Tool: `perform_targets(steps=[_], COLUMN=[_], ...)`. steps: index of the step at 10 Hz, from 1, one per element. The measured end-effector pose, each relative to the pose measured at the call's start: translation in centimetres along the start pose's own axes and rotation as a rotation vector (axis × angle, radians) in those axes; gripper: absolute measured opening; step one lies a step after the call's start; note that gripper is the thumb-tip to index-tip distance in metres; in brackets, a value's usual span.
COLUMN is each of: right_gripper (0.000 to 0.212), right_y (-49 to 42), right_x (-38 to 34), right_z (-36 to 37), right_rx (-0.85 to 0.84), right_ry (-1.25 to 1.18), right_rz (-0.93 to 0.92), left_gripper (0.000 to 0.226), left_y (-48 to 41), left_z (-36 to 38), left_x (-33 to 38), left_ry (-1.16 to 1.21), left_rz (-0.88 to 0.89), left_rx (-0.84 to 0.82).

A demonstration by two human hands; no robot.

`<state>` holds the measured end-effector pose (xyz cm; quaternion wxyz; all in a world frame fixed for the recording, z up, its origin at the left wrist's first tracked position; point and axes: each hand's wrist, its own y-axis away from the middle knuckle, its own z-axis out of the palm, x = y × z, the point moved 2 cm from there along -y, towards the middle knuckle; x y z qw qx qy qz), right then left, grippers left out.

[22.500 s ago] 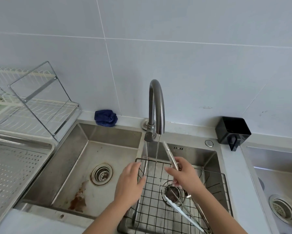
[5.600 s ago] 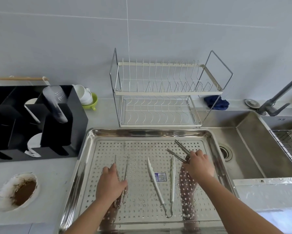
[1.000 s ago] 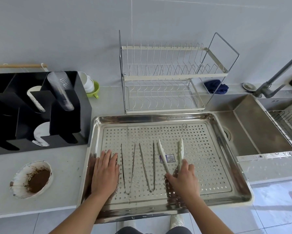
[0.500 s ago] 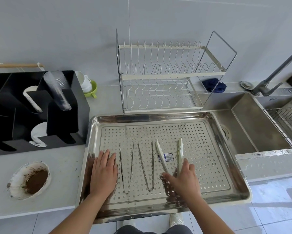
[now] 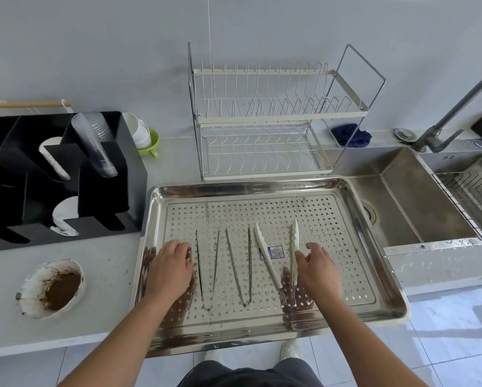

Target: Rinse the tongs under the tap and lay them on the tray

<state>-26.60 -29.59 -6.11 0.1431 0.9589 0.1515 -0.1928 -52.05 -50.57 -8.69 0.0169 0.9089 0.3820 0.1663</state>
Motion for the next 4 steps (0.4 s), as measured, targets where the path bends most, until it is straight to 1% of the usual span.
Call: perform_targets(steps=[1,2,4], right_gripper=[0.044,0.039,0.034], right_y=[-0.8,-1.6,-2.6], right_x=[-0.2,-0.4,-0.3], right_z=[-0.8,-1.5,-2.2], right_rx=[0.019,0.026,0.004], right_ry=[-0.005,0.008,-0.037], right_rz=[-0.035,-0.102,-0.182], left_gripper=[0.049,0.053,0.059], left_y=[-0.2,-0.5,0.0], left_z=[-0.7,-1.2,-2.9], left_x=[0.1,0.4,2.5], left_ry=[-0.025,-0.054,-0.039], left_rz=[-0.003,-0.002,0.003], left_rx=[-0.02,-0.023,0.025])
